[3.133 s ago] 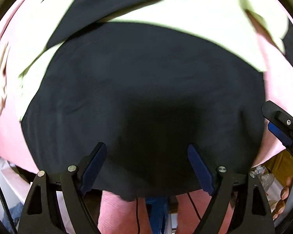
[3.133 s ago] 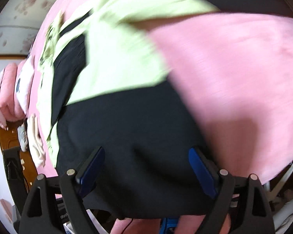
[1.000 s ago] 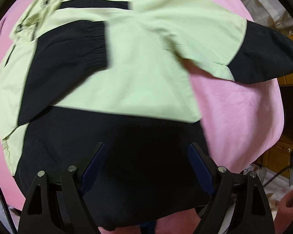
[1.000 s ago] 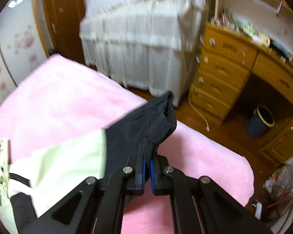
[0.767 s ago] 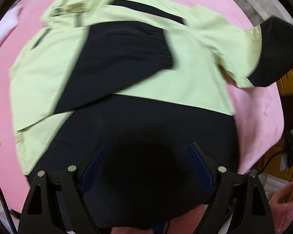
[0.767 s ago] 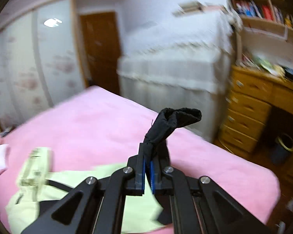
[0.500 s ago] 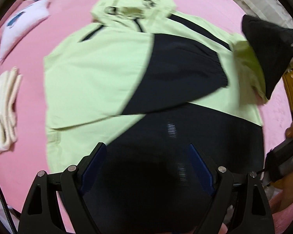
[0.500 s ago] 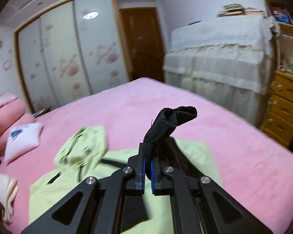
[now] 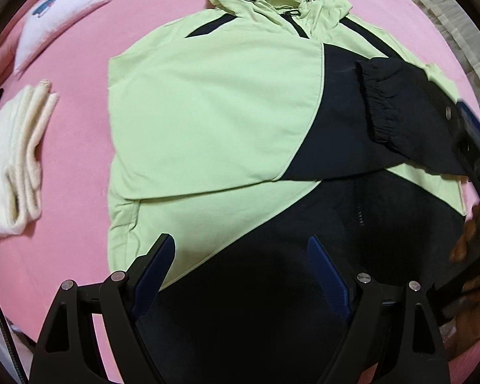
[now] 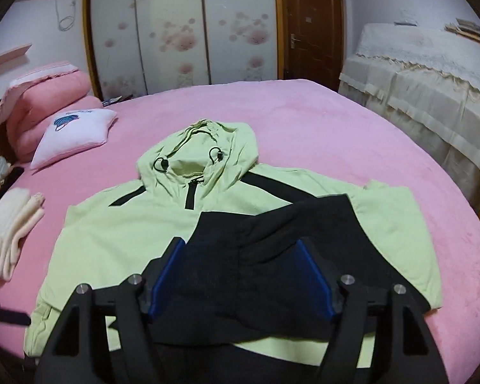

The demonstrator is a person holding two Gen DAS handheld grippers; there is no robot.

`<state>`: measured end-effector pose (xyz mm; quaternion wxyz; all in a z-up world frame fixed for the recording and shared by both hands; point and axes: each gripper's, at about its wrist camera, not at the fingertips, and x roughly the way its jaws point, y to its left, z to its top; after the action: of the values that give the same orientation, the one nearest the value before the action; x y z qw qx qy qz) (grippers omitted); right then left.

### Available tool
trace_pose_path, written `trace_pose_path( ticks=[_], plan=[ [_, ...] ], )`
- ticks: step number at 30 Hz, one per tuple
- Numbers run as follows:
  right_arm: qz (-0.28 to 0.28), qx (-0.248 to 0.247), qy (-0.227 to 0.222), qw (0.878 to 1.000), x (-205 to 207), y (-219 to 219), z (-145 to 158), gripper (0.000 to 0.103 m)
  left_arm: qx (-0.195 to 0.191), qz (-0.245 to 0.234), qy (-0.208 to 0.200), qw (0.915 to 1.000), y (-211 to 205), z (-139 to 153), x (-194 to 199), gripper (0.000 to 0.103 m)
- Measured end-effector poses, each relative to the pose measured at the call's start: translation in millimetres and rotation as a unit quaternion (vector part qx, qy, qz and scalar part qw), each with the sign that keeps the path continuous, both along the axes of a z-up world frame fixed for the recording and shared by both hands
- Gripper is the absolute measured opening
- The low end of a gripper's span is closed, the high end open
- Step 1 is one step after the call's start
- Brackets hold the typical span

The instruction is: Fold large clothes

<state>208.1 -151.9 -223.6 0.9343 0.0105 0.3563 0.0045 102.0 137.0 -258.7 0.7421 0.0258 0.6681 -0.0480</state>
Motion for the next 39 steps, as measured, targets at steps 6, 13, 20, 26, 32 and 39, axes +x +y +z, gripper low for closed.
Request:
trace_pose_path(
  ticks=[6, 13, 20, 26, 32, 39],
  plan=[
    [-0.017, 0.011, 0.06, 0.998, -18, -27, -19, 0.071, -0.098, -0.019, 0.003, 0.995, -28, -2, 27, 0.084],
    [-0.087, 0.026, 0.115, 0.989, -48, -90, -41, 0.071, -0.141, -0.015, -0.005, 0.9898, -84, -24, 66, 0.084],
    [-0.138, 0.037, 0.167, 0.975, -63, -154, -62, 0.071, -0.135, -0.014, -0.011, 0.9906, -130, -45, 85, 0.083],
    [-0.13, -0.013, 0.188, 0.973, -58, -183, -72, 0.071, -0.105, 0.0, -0.023, 0.9942, -163, -59, 95, 0.083],
    [-0.096, -0.012, 0.2, 0.975, -46, -207, -87, 0.071, -0.069, 0.009, -0.041, 0.9967, -197, -71, 97, 0.068],
    [-0.05, -0.001, 0.203, 0.978, -31, -213, -96, 0.071, -0.019, 0.002, -0.059, 0.9981, -231, -71, 95, 0.031]
  ],
)
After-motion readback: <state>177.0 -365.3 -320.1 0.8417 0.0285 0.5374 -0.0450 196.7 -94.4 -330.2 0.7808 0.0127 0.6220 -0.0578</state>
